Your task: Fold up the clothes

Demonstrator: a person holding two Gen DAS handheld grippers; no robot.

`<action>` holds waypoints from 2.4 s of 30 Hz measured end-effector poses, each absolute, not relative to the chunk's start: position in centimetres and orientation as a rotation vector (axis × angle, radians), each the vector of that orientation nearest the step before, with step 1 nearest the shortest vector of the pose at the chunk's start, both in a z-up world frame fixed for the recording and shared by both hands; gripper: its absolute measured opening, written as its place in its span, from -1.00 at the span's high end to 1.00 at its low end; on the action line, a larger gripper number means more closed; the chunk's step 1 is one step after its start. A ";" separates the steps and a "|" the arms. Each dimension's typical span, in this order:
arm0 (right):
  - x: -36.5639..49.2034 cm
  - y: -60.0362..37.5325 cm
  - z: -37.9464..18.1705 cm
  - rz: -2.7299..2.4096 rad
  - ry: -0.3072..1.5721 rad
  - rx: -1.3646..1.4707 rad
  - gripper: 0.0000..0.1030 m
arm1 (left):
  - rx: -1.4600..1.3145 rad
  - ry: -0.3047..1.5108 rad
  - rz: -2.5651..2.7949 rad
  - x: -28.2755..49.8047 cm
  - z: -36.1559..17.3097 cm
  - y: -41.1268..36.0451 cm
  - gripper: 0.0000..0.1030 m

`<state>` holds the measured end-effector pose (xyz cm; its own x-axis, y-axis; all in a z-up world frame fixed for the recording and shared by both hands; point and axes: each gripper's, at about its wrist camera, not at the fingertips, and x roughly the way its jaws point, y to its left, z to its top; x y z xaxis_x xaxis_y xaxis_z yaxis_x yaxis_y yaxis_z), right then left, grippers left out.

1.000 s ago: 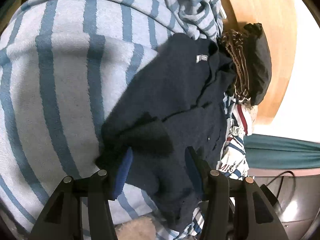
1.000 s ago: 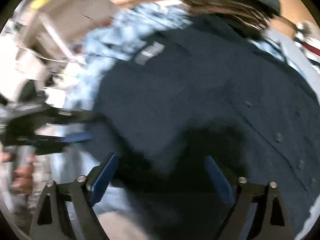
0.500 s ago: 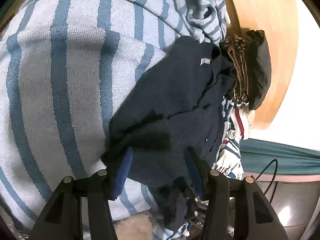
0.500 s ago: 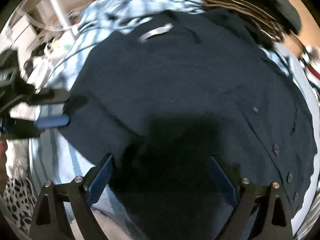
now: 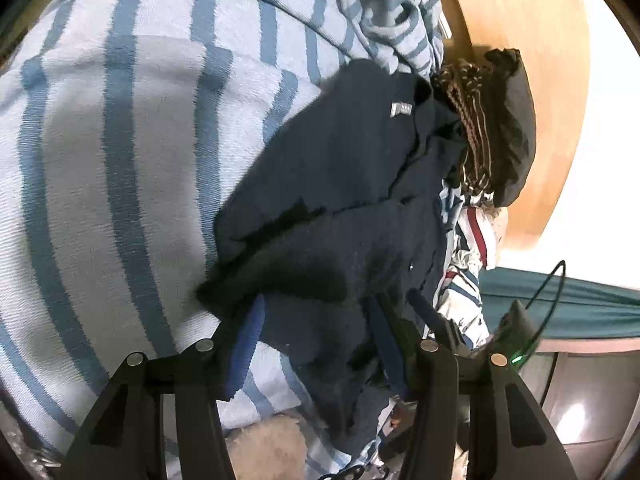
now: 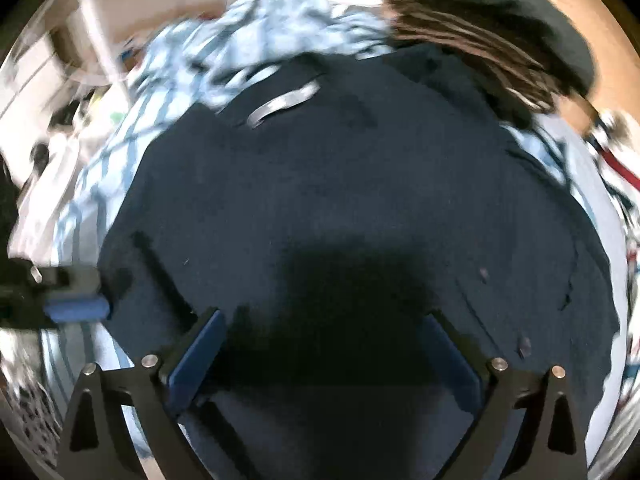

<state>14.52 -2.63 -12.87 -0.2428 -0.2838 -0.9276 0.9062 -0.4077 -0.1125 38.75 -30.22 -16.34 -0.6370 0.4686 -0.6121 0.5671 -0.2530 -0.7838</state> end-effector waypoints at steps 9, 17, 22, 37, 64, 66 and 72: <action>22.6 -2.6 -13.6 -1.408 1.038 1.009 -0.97 | 1.327 1.821 -2.033 40.6 -14.5 -31.1 -0.07; 23.9 -1.9 -12.7 -1.316 0.978 1.039 -0.97 | 1.207 1.724 -2.033 43.4 -11.8 -33.0 -0.07; 19.5 -1.4 -10.5 -1.540 0.733 1.132 -1.00 | 1.062 1.795 -2.108 44.2 -10.9 -33.6 -0.07; 16.8 -1.1 -13.6 -1.569 0.599 1.263 -1.00 | 1.087 1.970 -2.091 41.2 -12.8 -32.1 -0.07; 20.7 -6.6 -14.6 -1.395 0.828 1.142 -1.00 | 1.131 2.277 -1.770 44.3 -16.8 -28.7 -0.08; 21.8 -6.6 -14.7 -1.360 0.861 1.131 -1.00 | 1.128 2.281 -1.724 46.0 -17.1 -28.5 -0.08; 25.2 -6.7 -16.0 -1.258 0.994 1.073 -1.00 | 1.051 2.245 -1.613 49.5 -17.6 -29.6 -0.08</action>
